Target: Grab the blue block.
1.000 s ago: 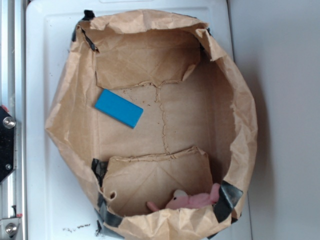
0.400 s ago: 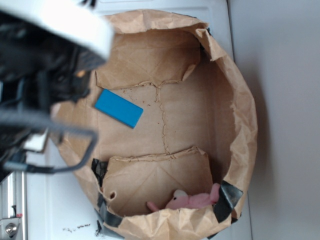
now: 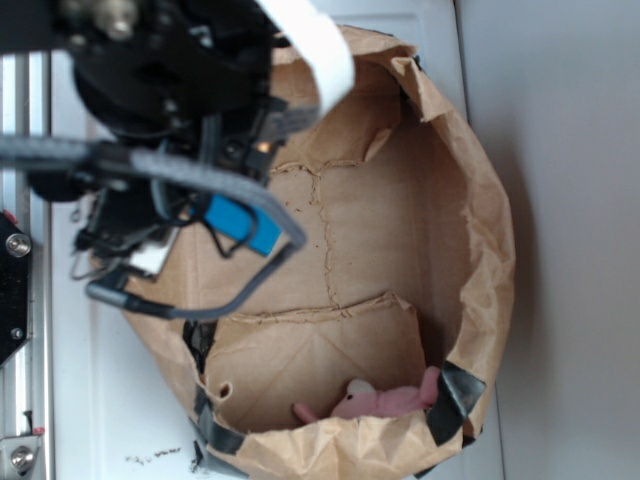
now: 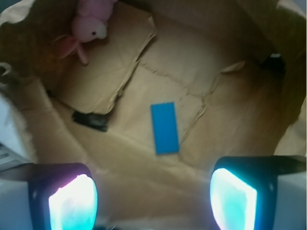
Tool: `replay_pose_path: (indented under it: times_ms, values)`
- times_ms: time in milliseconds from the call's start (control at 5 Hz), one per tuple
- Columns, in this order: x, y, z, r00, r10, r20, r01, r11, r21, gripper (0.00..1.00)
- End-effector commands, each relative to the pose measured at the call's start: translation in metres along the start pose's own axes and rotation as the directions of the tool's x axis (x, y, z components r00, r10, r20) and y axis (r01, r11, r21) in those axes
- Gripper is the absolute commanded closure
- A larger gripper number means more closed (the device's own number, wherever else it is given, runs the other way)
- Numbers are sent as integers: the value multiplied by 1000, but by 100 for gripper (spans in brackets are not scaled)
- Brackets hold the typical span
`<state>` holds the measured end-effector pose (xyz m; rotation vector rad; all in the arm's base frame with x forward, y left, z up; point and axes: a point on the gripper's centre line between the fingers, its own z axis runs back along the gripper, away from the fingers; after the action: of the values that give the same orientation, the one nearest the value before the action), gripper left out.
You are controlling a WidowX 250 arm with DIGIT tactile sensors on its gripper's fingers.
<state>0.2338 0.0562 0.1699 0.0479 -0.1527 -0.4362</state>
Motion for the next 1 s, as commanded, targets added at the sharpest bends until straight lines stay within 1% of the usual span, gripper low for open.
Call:
replay_pose_path:
  times_ms: [0, 200, 400, 600, 800]
  values:
    - [23, 11, -34, 992, -111, -52, 117, 984, 132, 0]
    - [22, 16, -44, 991, -122, -50, 126, 988, 89, 0]
    - [24, 7, -58, 984, -177, -8, 177, 983, 55, 0]
    - [30, -5, -79, 972, -234, 23, 233, 971, 53, 0]
    - [30, -5, -79, 972, -234, 23, 233, 971, 53, 0]
